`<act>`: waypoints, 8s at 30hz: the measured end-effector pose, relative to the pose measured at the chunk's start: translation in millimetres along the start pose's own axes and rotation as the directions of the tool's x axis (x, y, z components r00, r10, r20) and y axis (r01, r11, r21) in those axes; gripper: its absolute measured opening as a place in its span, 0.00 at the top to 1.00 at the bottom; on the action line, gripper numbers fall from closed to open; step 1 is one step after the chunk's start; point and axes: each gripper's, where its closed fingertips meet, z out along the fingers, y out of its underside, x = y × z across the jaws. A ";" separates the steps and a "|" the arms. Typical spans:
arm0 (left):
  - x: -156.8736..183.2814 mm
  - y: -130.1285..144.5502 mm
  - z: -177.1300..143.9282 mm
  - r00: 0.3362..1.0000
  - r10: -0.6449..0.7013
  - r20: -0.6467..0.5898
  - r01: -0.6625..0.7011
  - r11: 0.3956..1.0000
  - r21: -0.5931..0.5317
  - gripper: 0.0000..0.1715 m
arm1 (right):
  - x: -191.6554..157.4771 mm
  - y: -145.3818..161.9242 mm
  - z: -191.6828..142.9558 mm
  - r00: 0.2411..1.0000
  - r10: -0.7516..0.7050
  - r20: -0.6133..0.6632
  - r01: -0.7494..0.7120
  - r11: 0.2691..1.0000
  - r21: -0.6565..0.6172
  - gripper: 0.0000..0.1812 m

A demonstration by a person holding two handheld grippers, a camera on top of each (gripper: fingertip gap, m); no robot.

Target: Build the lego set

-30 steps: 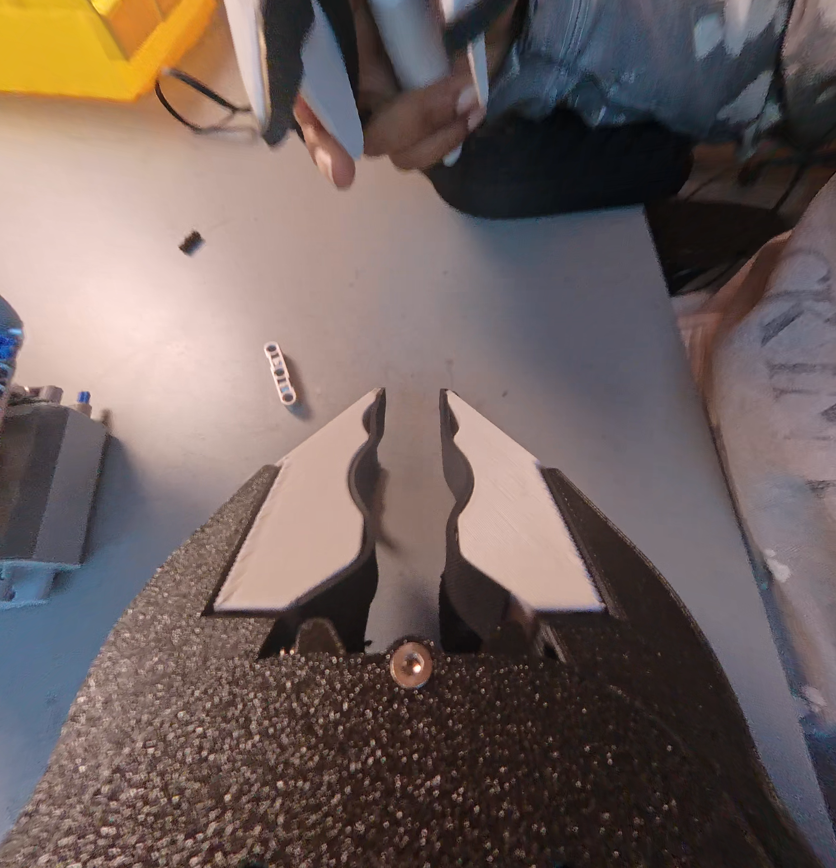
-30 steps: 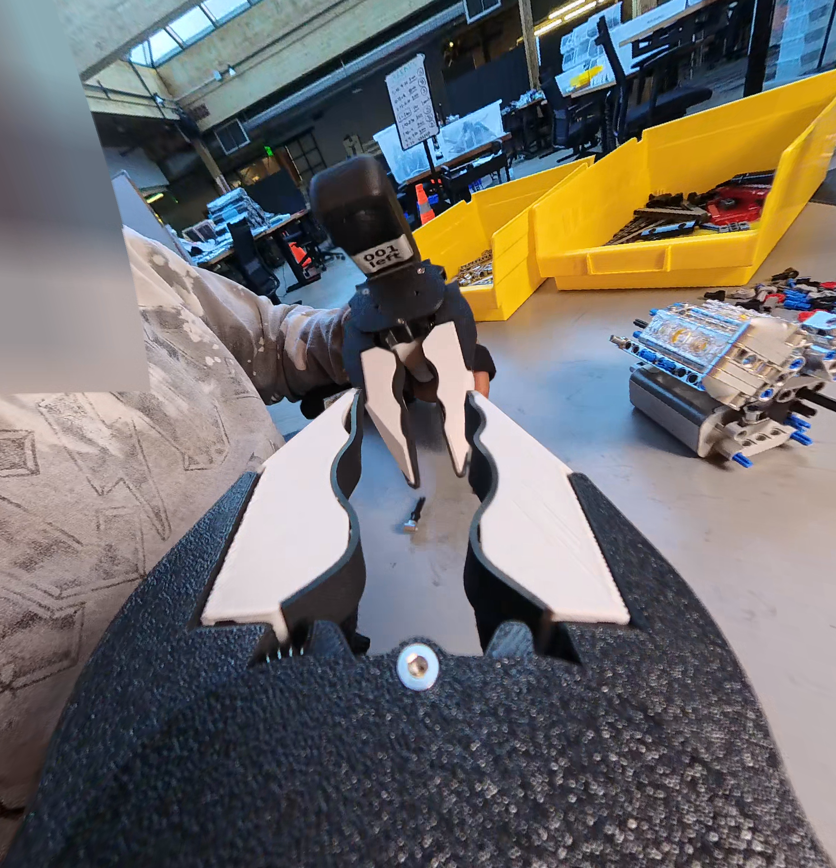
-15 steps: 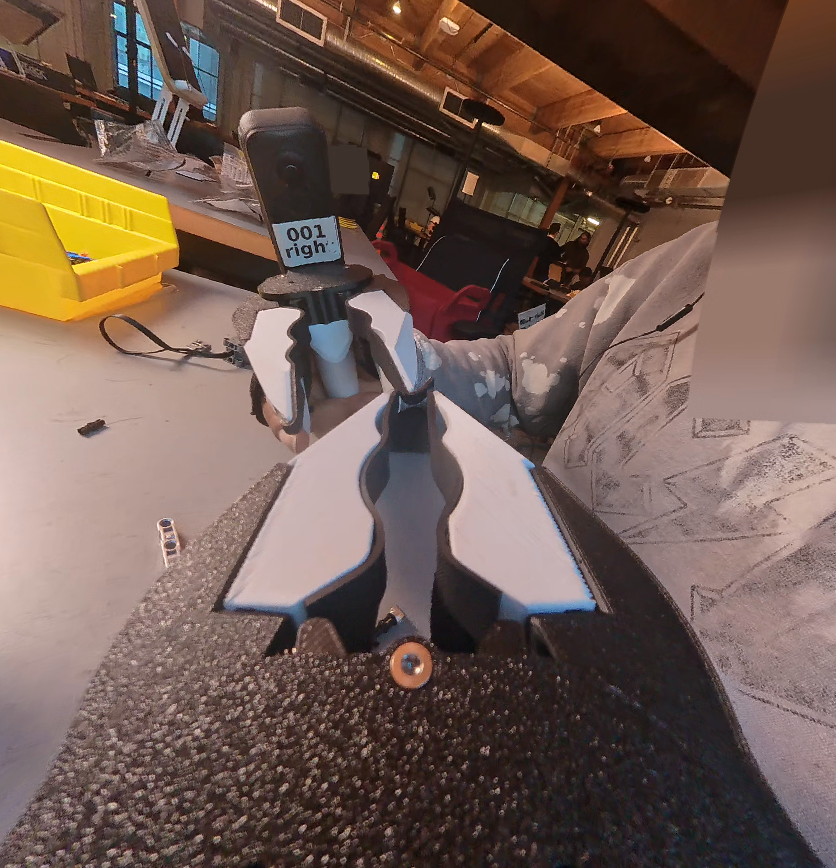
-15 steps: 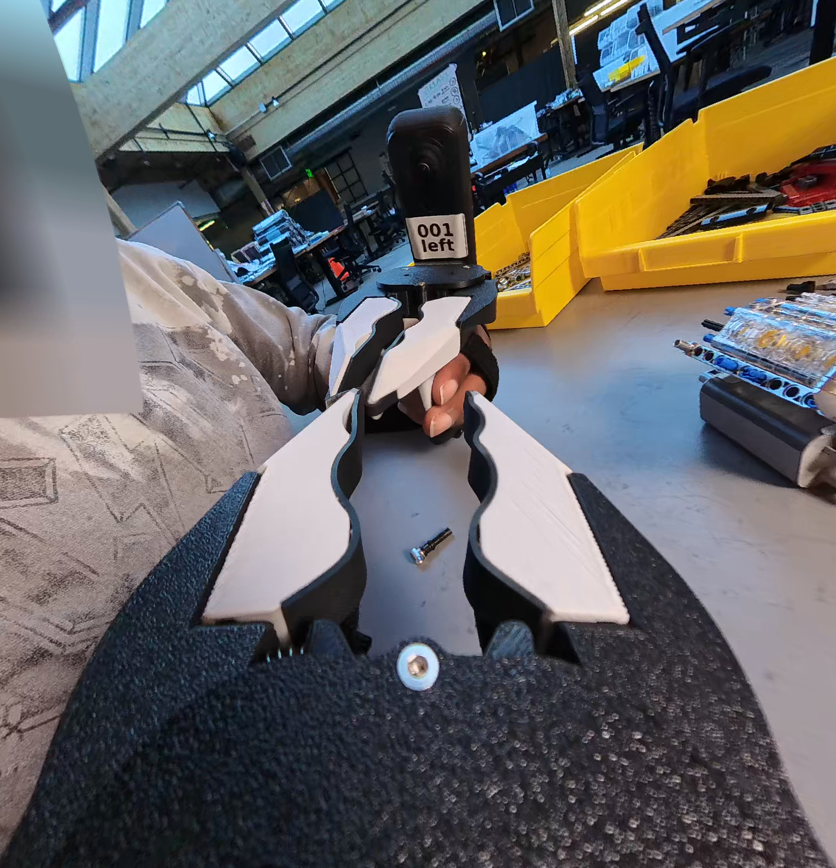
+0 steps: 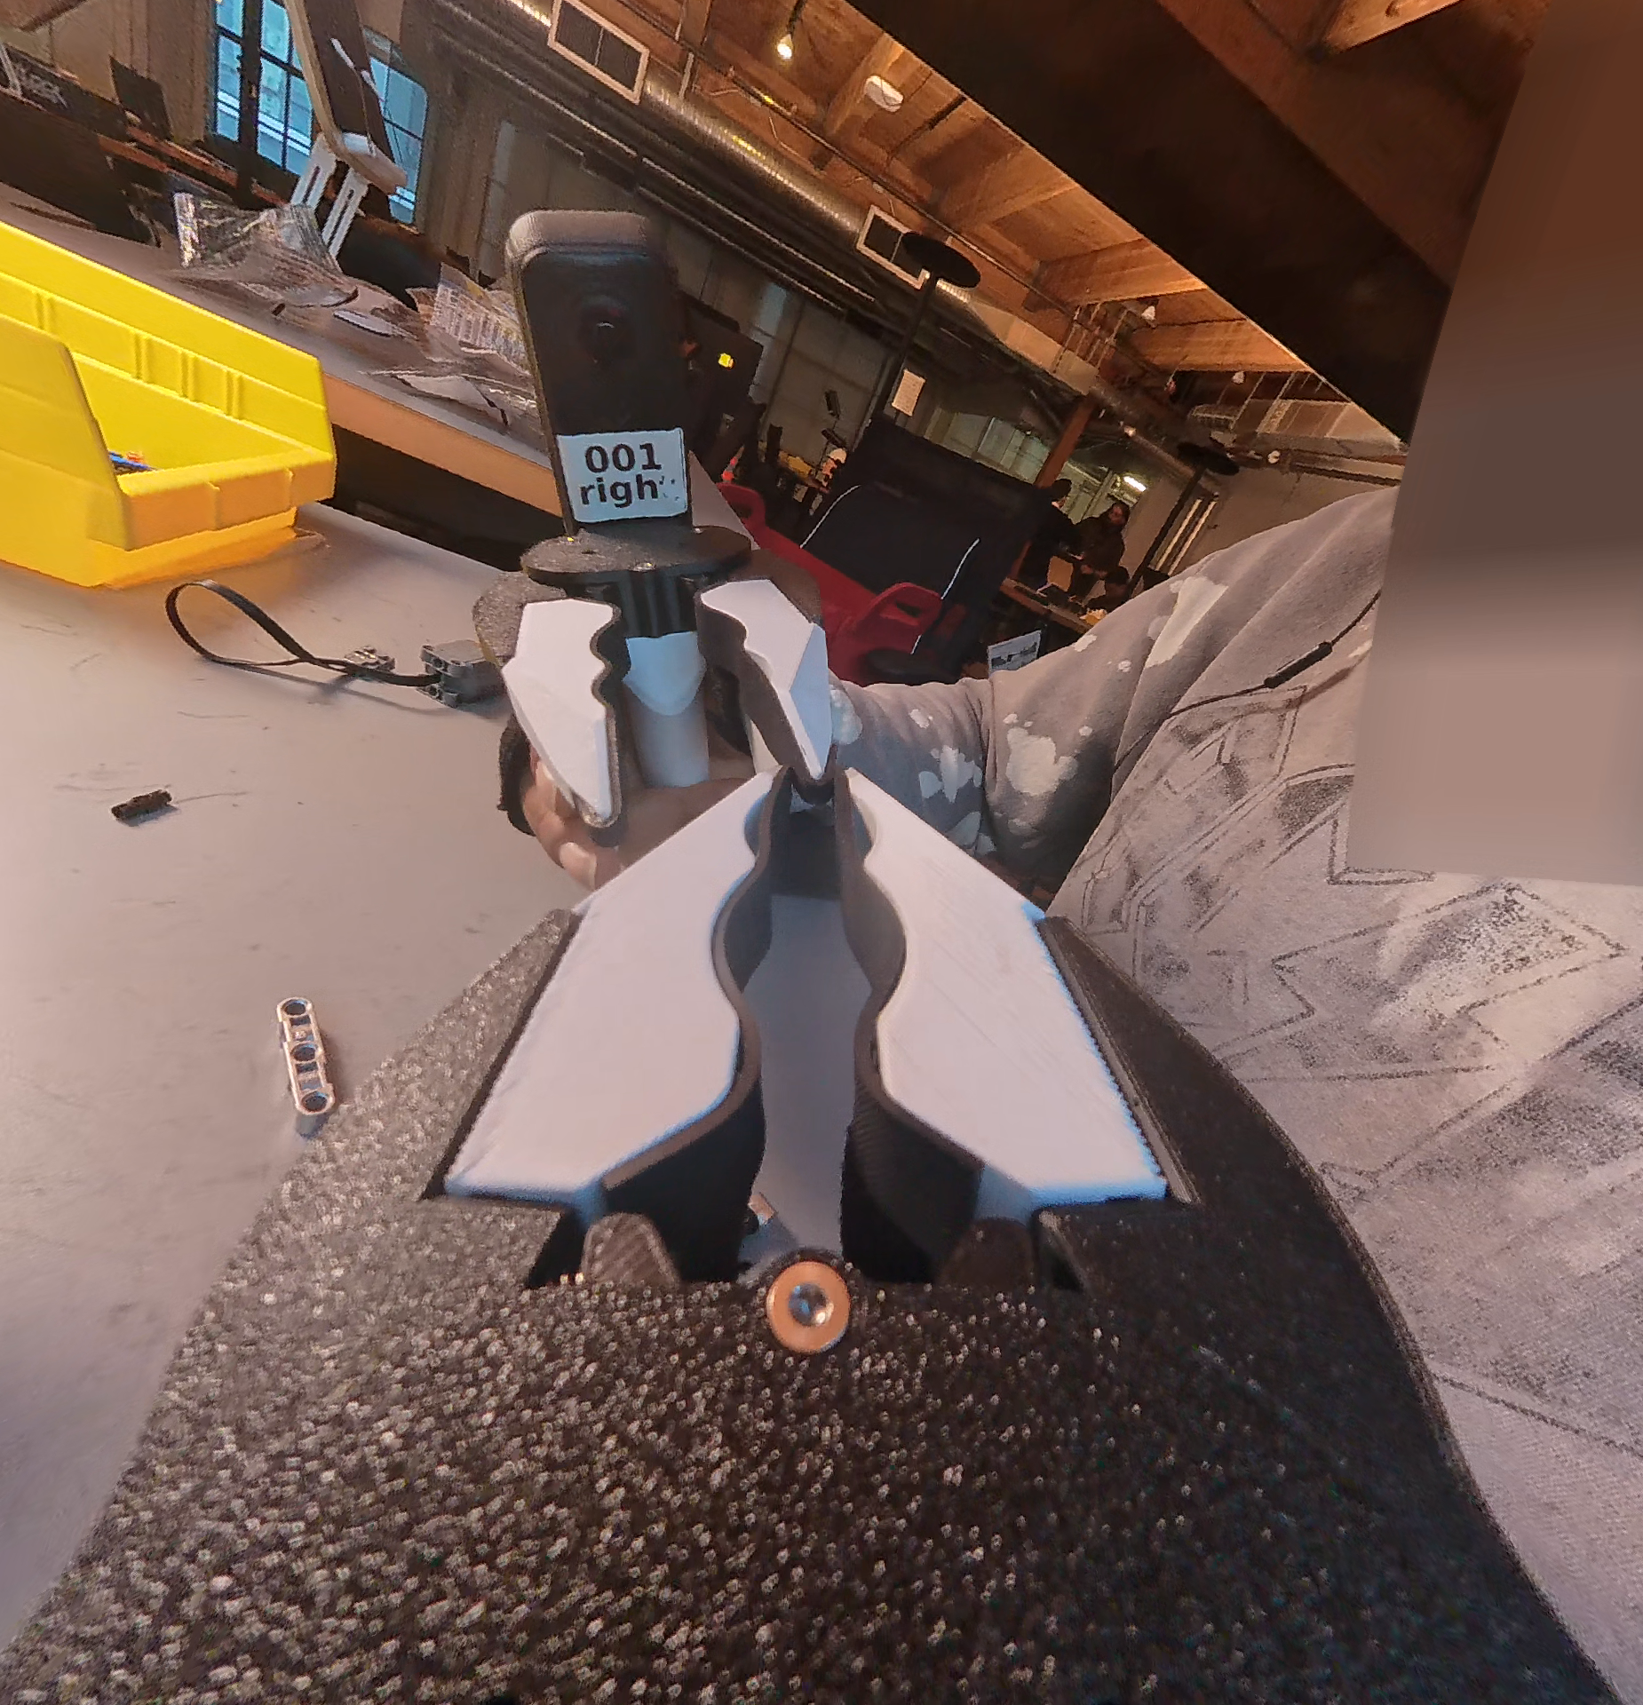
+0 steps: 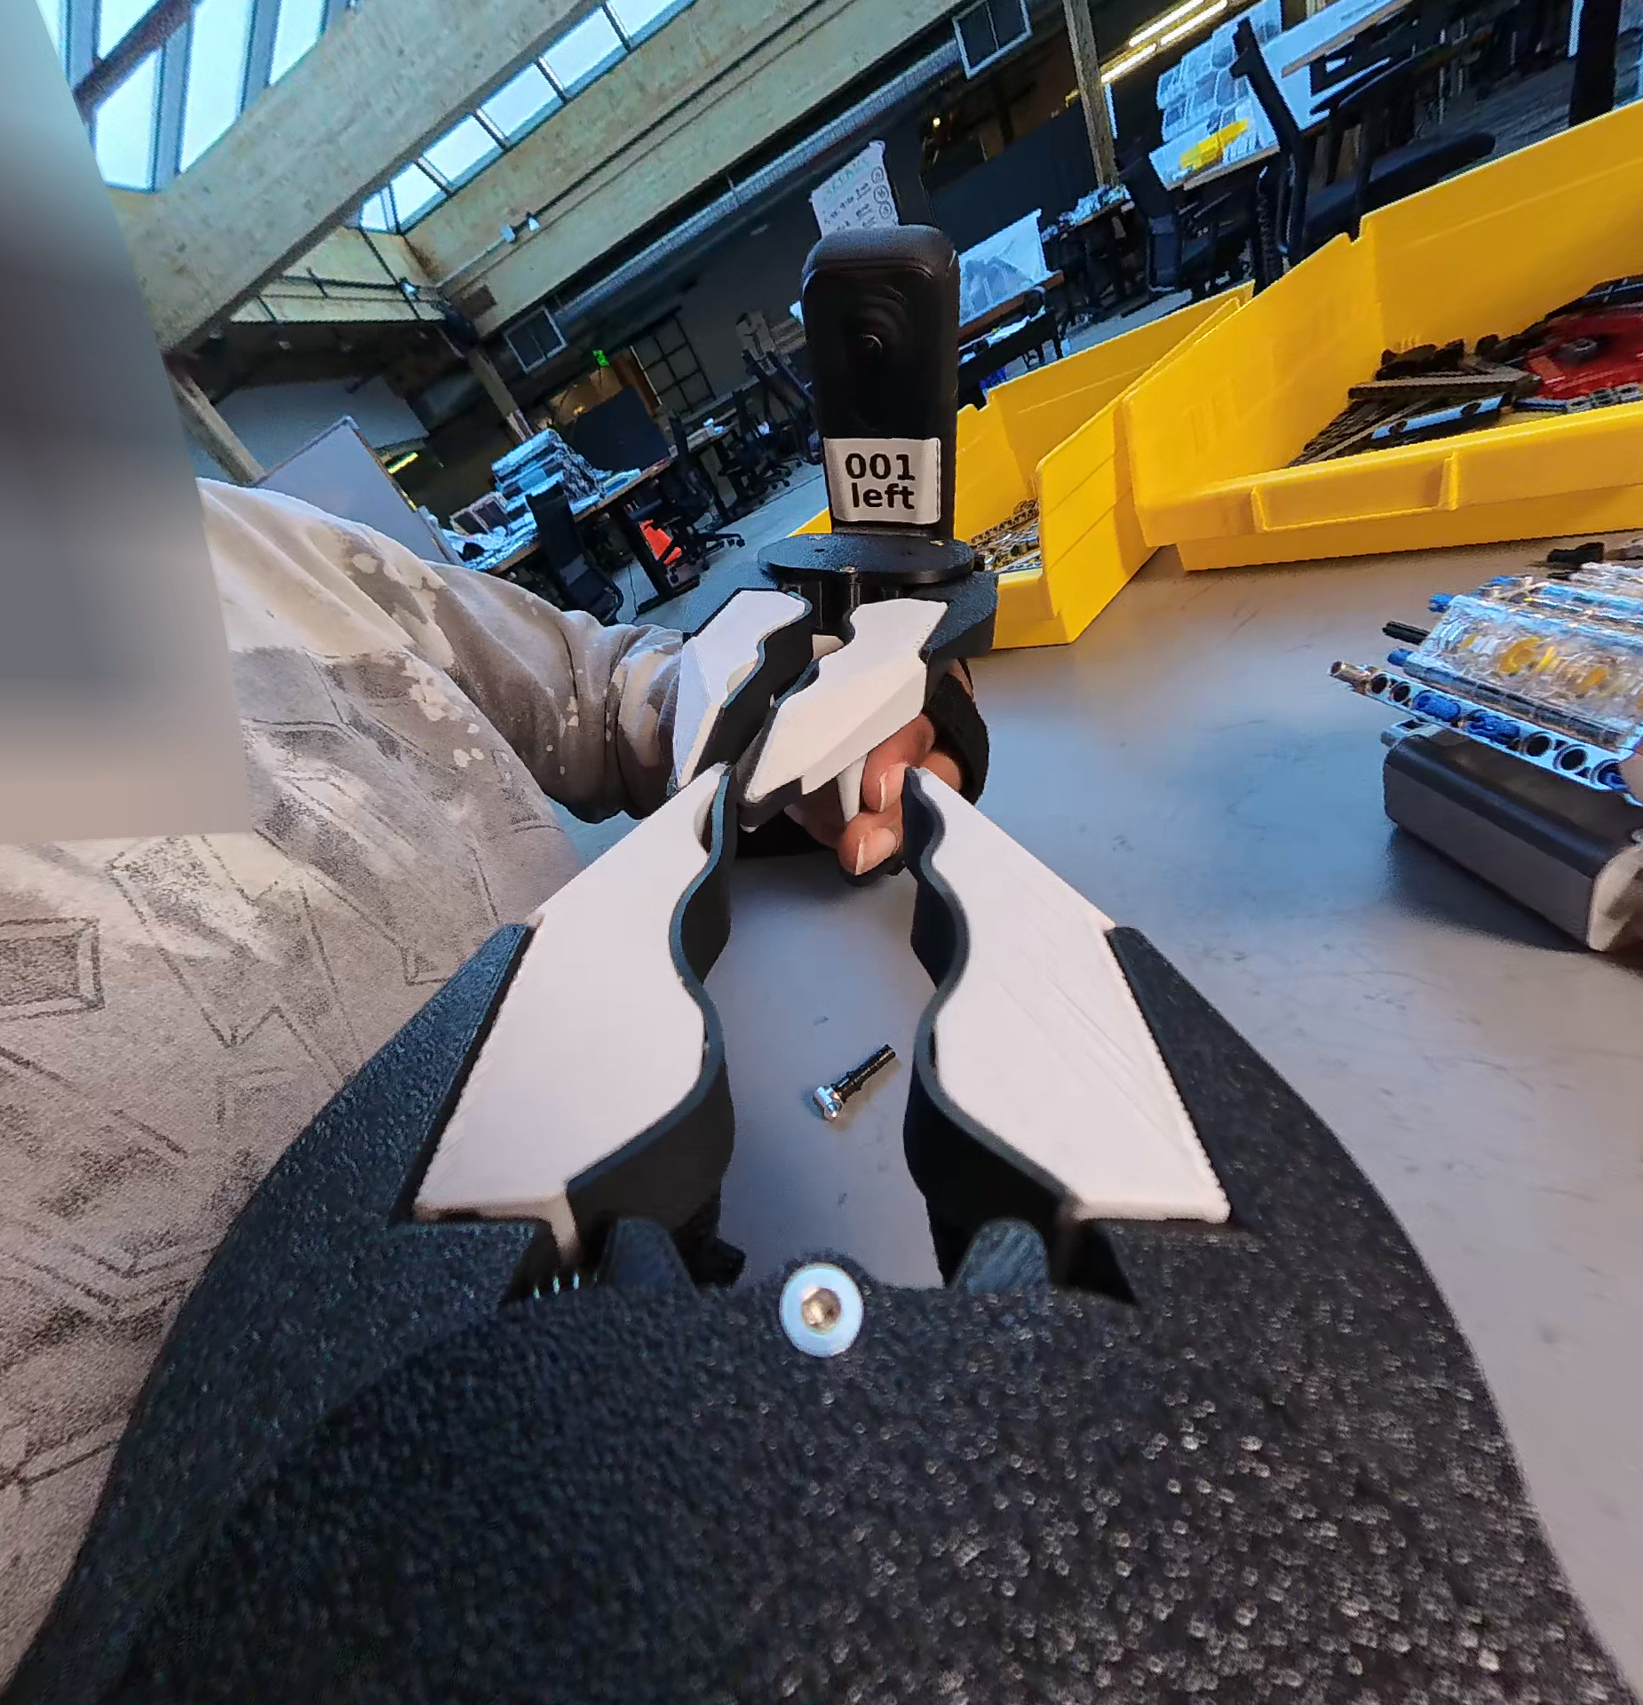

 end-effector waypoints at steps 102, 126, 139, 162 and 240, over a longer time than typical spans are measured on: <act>-91.6 77.7 -80.7 0.807 0.489 0.332 -0.156 0.718 -0.679 1.00 | 92.0 52.3 -56.7 0.761 -0.516 -0.393 0.267 0.801 -0.536 0.81; -82.6 102.8 -37.7 0.822 0.512 0.250 -0.180 0.649 -0.739 0.98 | 97.9 62.3 -52.1 0.758 -0.526 -0.385 0.244 0.777 -0.581 0.81; -126.7 72.7 -103.7 0.669 0.536 0.515 -0.037 0.717 -0.697 0.98 | 103.4 58.0 -55.4 0.748 -0.511 -0.425 0.222 0.794 -0.566 0.81; -133.8 64.0 -112.8 0.626 0.531 0.571 -0.024 0.745 -0.667 0.98 | 109.5 59.2 -60.7 0.706 -0.547 -0.451 0.221 0.774 -0.594 0.81; -31.8 106.6 -33.8 0.902 0.431 0.018 -0.312 0.682 -0.662 0.90 | 168.4 55.2 -131.3 0.635 -0.417 -0.650 -0.073 0.806 -0.588 0.97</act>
